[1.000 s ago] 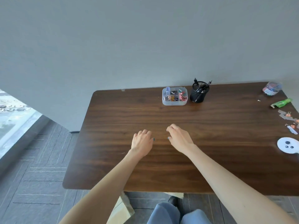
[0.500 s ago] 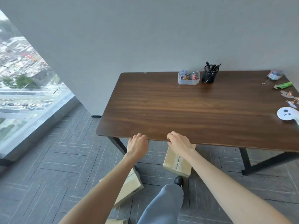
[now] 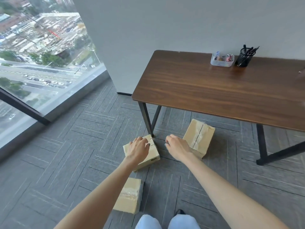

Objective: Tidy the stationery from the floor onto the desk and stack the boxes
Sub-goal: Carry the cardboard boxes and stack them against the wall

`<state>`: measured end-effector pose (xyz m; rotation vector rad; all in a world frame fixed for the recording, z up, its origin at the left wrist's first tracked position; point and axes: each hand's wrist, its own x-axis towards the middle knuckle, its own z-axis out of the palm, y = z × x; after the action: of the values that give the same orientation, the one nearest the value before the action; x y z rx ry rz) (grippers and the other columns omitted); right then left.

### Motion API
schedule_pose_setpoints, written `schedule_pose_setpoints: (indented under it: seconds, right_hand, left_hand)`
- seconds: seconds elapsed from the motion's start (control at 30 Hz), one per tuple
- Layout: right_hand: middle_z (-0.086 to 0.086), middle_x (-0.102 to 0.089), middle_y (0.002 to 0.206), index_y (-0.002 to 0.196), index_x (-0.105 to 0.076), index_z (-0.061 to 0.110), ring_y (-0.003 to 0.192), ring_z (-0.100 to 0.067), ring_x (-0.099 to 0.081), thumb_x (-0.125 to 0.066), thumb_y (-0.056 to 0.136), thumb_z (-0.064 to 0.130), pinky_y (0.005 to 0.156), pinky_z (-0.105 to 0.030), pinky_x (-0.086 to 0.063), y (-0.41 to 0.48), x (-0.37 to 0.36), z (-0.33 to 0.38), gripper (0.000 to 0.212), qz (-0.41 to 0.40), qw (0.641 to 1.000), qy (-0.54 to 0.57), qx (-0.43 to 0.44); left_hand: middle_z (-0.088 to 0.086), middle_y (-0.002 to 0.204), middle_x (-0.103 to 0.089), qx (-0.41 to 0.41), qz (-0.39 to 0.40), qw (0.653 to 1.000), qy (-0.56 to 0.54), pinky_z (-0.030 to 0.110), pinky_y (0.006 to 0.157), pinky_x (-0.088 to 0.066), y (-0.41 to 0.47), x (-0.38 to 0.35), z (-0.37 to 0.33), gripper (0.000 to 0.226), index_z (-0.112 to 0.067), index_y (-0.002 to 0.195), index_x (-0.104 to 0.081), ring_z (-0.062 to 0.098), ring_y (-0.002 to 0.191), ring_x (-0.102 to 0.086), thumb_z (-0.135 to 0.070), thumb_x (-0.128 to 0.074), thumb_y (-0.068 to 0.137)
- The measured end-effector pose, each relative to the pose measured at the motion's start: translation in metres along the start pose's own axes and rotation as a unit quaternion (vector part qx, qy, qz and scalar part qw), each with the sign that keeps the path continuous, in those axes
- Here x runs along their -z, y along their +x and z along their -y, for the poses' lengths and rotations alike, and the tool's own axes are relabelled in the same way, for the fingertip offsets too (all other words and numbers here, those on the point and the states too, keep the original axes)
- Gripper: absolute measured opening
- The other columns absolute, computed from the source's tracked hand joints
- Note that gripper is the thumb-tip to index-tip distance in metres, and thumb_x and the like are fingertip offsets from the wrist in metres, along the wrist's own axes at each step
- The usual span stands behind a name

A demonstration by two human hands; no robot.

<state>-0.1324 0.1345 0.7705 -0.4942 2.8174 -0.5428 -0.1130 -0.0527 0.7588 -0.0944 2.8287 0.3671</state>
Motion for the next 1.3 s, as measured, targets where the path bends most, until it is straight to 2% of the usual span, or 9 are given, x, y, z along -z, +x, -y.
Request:
schedule_pose_setpoints:
  seconds: [0.17, 0.3, 0.43, 0.6, 0.83, 1.03, 1.3]
  right_hand:
    - [-0.006, -0.058, 0.109, 0.106, -0.056, 0.009, 0.097, -0.025, -0.059, -0.042, 0.100, 0.026, 0.069, -0.031, -0.036, -0.019, -0.035, 0.048, 0.023, 0.015, 1.000, 0.002, 0.003]
    - [-0.006, -0.059, 0.112, 0.107, -0.057, 0.009, 0.101, -0.025, -0.059, -0.041, 0.100, 0.025, 0.076, -0.035, -0.044, -0.030, -0.064, 0.094, 0.024, 0.025, 1.000, -0.003, 0.012]
    - [-0.006, -0.059, 0.114, 0.106, -0.057, 0.009, 0.103, -0.026, -0.059, -0.041, 0.100, 0.026, 0.077, -0.034, -0.044, -0.047, -0.105, 0.143, 0.025, 0.038, 0.999, -0.012, 0.007]
    - [-0.007, -0.059, 0.113, 0.106, -0.057, 0.008, 0.106, -0.028, -0.058, -0.043, 0.100, 0.026, 0.079, -0.036, -0.044, -0.074, -0.164, 0.209, 0.024, 0.053, 0.998, -0.016, -0.038]
    - [-0.008, -0.059, 0.108, 0.104, -0.056, 0.008, 0.100, -0.027, -0.059, -0.042, 0.100, 0.025, 0.075, -0.035, -0.043, -0.097, -0.241, 0.279, 0.022, 0.036, 0.994, -0.007, -0.098]
    - [-0.006, -0.060, 0.108, 0.105, -0.056, 0.010, 0.096, -0.024, -0.060, -0.040, 0.100, 0.026, 0.072, -0.034, -0.043, -0.096, -0.320, 0.279, 0.023, 0.055, 0.990, -0.011, -0.129]
    - [-0.008, -0.059, 0.117, 0.116, -0.052, 0.007, 0.101, -0.027, -0.060, -0.041, 0.100, 0.026, 0.076, -0.036, -0.044, -0.044, -0.501, 0.200, 0.028, 0.050, 0.984, 0.003, -0.168]
  left_hand:
    - [0.004, 0.128, -0.056, 0.032, -0.008, 0.999, -0.001, 0.040, 0.099, -0.037, -0.039, 0.004, 0.047, 0.035, -0.019, 0.122, -0.060, 0.024, 0.114, -0.055, -0.035, -0.038, 0.100]
    - [0.006, 0.125, -0.057, 0.046, -0.008, 0.999, -0.002, 0.039, 0.097, -0.037, -0.071, 0.000, 0.090, 0.035, -0.018, 0.121, -0.061, 0.026, 0.112, -0.055, -0.034, -0.038, 0.100]
    - [0.005, 0.122, -0.058, 0.052, 0.008, 0.999, -0.011, 0.039, 0.096, -0.038, -0.108, -0.012, 0.142, 0.033, -0.018, 0.119, -0.062, 0.025, 0.111, -0.056, -0.032, -0.039, 0.099]
    - [0.006, 0.122, -0.058, 0.024, 0.023, 0.999, -0.008, 0.040, 0.097, -0.038, -0.149, -0.024, 0.224, 0.034, -0.017, 0.121, -0.060, 0.026, 0.112, -0.056, -0.032, -0.037, 0.100]
    - [0.005, 0.120, -0.059, -0.006, 0.040, 0.999, -0.007, 0.040, 0.096, -0.039, -0.183, -0.048, 0.334, 0.032, -0.016, 0.113, -0.063, 0.025, 0.107, -0.058, -0.031, -0.039, 0.098]
    - [0.006, 0.116, -0.060, 0.015, 0.057, 0.998, -0.027, 0.039, 0.094, -0.041, -0.179, -0.111, 0.391, 0.033, -0.015, 0.113, -0.064, 0.026, 0.108, -0.058, -0.030, -0.040, 0.097]
    - [0.008, 0.120, -0.060, 0.013, 0.039, 0.999, -0.024, 0.041, 0.095, -0.042, -0.100, -0.274, 0.456, 0.034, -0.015, 0.116, -0.063, 0.028, 0.109, -0.058, -0.033, -0.042, 0.097]
